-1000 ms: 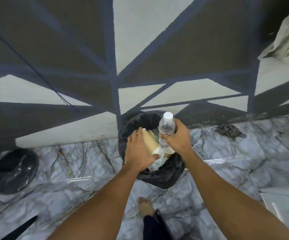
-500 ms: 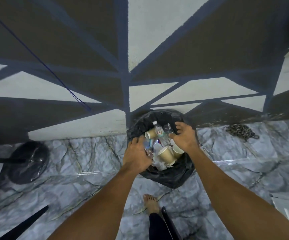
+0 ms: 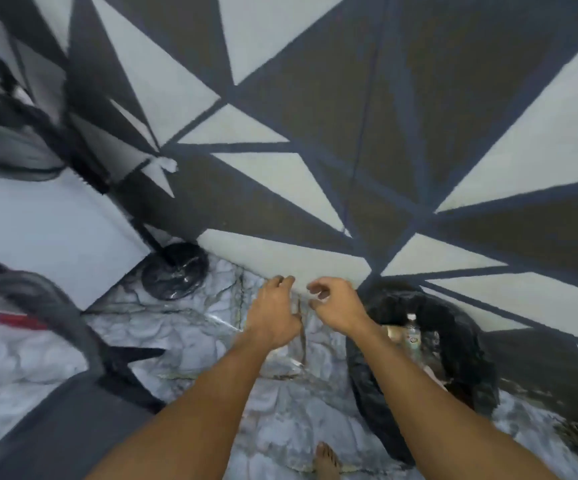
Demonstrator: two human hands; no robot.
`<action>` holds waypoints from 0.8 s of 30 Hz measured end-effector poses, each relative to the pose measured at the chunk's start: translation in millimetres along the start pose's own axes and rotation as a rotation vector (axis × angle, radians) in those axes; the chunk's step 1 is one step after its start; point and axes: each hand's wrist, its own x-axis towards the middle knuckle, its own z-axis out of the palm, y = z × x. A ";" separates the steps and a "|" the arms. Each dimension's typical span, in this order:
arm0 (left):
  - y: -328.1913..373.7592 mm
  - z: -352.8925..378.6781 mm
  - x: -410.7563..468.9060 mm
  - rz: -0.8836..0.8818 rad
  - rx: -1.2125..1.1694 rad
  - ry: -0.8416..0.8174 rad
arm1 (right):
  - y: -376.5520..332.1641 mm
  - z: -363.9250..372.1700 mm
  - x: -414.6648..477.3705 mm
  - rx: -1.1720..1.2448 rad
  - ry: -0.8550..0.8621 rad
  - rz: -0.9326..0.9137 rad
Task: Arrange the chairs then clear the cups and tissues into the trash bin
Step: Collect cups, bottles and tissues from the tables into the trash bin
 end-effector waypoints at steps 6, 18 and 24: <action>-125.9 -109.2 -118.2 -0.154 -0.029 0.314 | -165.7 125.3 -35.4 -0.067 -0.199 -0.305; -313.0 -200.9 -435.1 -0.819 -0.042 0.758 | -380.1 392.8 -214.8 -0.145 -0.768 -0.810; -345.6 -197.5 -551.7 -1.109 -0.042 0.889 | -422.9 489.8 -306.5 -0.147 -1.029 -0.956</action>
